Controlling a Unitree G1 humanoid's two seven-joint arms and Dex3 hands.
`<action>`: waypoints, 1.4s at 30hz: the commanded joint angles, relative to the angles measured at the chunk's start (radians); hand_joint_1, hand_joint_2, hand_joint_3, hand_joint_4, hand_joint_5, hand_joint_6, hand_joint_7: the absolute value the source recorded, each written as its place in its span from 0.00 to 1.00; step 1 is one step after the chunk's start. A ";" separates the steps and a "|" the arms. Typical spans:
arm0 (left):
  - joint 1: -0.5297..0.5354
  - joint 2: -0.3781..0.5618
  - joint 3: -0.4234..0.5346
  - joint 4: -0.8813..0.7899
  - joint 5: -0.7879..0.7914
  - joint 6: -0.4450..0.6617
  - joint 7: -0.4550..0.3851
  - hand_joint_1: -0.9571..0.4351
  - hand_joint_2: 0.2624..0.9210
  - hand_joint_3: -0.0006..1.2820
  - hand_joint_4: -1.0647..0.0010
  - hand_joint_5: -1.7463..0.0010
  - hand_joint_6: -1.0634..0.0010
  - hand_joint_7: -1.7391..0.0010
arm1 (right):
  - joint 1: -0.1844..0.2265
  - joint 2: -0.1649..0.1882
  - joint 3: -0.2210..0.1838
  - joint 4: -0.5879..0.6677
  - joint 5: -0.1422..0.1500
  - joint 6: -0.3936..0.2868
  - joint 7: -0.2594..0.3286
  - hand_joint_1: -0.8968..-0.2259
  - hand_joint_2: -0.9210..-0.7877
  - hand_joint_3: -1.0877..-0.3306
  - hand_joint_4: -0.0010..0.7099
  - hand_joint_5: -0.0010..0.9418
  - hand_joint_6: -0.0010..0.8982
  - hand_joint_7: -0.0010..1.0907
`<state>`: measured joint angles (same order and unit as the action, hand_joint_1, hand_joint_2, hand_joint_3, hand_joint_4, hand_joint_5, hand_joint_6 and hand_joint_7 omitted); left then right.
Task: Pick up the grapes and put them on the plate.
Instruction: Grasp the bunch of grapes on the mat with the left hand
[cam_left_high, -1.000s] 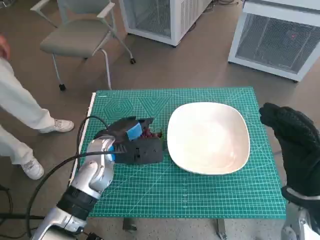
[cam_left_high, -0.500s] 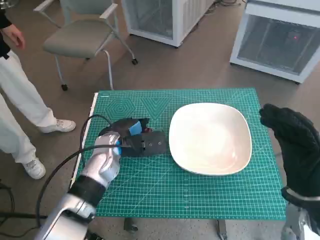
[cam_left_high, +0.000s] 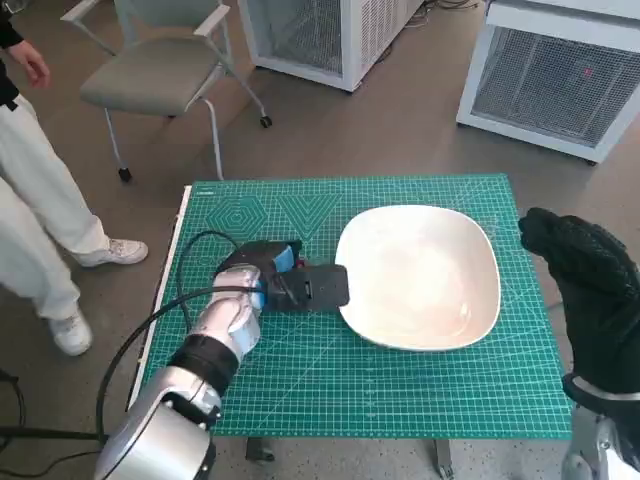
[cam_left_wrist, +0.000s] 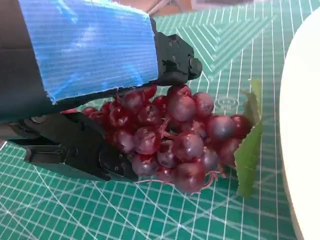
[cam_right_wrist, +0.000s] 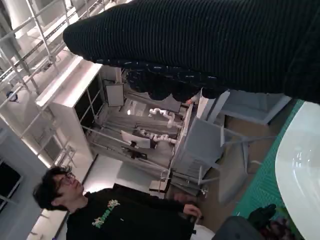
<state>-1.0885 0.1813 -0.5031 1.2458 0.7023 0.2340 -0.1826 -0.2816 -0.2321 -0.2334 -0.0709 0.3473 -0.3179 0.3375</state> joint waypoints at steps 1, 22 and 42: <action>-0.034 -0.019 -0.011 0.039 -0.005 -0.006 -0.010 0.74 0.86 0.00 0.92 1.00 0.79 1.00 | 0.017 -0.004 0.002 0.008 -0.009 0.008 0.002 0.42 0.00 0.51 0.51 0.01 0.00 0.65; -0.019 -0.020 -0.080 0.078 0.015 -0.059 -0.015 0.74 0.90 0.00 0.81 0.94 0.81 1.00 | 0.028 -0.003 -0.006 -0.015 0.002 0.026 -0.008 0.42 0.00 0.51 0.51 0.01 0.00 0.65; -0.009 -0.019 -0.133 0.074 0.055 -0.079 0.074 0.95 0.68 0.62 0.70 0.00 0.72 1.00 | 0.014 0.000 -0.004 -0.011 0.003 0.041 -0.014 0.41 0.00 0.51 0.51 0.01 0.00 0.67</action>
<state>-1.1071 0.1599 -0.6280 1.3155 0.7470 0.1616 -0.1189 -0.2732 -0.2319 -0.2360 -0.0859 0.3493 -0.2955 0.3304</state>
